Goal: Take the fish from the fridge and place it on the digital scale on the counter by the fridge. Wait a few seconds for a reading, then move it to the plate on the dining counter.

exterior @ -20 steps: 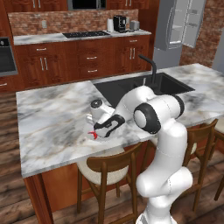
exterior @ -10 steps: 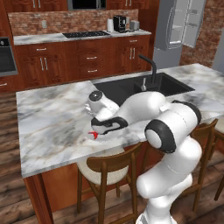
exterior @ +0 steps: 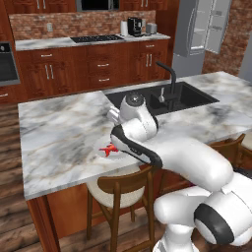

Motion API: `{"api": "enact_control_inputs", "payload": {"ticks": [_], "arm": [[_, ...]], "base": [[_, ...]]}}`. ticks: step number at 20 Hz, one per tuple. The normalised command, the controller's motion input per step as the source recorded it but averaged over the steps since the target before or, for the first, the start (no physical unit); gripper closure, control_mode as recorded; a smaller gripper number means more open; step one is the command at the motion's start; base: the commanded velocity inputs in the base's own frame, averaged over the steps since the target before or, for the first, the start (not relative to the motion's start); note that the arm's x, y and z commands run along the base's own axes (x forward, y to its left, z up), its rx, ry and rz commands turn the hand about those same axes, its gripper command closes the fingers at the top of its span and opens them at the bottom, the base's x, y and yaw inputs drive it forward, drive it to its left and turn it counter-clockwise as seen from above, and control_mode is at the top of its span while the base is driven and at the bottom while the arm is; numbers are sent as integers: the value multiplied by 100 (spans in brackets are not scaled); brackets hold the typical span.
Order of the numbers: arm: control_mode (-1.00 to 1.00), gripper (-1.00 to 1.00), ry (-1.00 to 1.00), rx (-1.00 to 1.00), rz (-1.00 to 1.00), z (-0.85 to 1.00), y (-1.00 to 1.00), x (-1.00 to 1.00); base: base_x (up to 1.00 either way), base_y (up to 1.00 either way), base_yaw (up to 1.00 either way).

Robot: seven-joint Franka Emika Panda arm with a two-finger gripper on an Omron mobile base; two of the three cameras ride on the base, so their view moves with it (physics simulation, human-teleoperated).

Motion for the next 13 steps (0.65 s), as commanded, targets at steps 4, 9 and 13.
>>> {"api": "enact_control_inputs", "payload": {"ticks": [4,9,13], "arm": [[-100,-100,0,16,2,100,-49,-100],[-100,-100,0,12,3,100,-51,-100],[-100,-100,0,4,4,94,-44,-100]], "base": [[0,0,0],[0,0,0],[0,0,0]]}}
